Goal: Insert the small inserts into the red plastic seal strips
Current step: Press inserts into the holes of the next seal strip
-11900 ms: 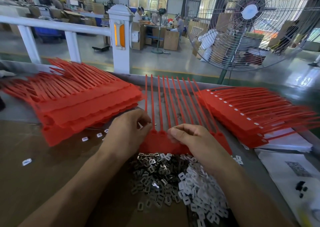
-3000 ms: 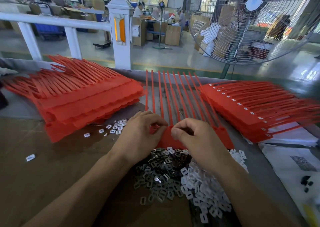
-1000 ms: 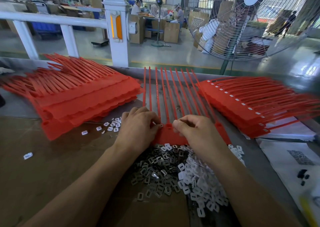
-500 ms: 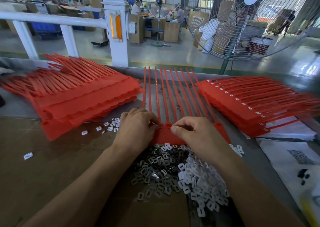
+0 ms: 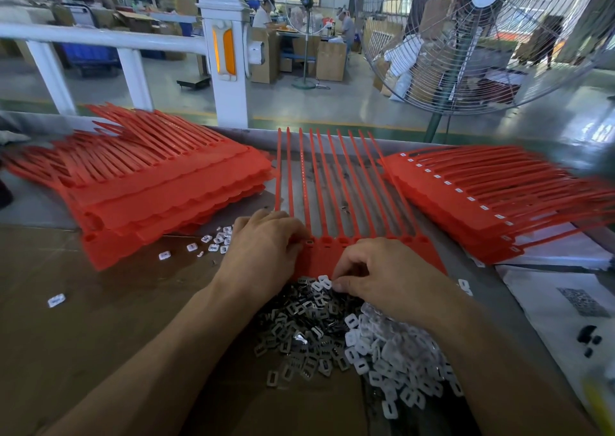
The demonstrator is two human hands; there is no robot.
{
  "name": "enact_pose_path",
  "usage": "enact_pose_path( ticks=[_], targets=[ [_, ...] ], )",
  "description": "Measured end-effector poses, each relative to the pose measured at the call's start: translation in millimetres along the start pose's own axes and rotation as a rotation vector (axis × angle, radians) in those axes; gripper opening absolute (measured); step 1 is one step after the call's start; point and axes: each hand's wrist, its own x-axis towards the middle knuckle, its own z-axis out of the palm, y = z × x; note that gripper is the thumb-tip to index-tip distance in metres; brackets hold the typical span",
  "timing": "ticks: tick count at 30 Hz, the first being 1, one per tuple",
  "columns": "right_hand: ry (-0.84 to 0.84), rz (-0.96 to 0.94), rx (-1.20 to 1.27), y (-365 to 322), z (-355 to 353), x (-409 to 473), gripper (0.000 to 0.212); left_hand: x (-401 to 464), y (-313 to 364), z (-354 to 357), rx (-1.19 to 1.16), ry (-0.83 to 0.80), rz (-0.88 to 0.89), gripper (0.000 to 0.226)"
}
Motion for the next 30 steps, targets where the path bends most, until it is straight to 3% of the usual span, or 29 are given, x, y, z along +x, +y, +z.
enact_pose_path(
  ticks=[20, 30],
  targets=[
    [0.054, -0.049, 0.032, -9.3, 7.7, -0.6, 0.012, -1.8, 0.8, -4.8, -0.061, -0.08, 0.014, 0.029],
    [-0.038, -0.003, -0.005, -2.5, -5.0, -4.8, 0.011, -2.8, 0.4, -5.1, -0.07, -0.083, 0.005, 0.027]
  ],
)
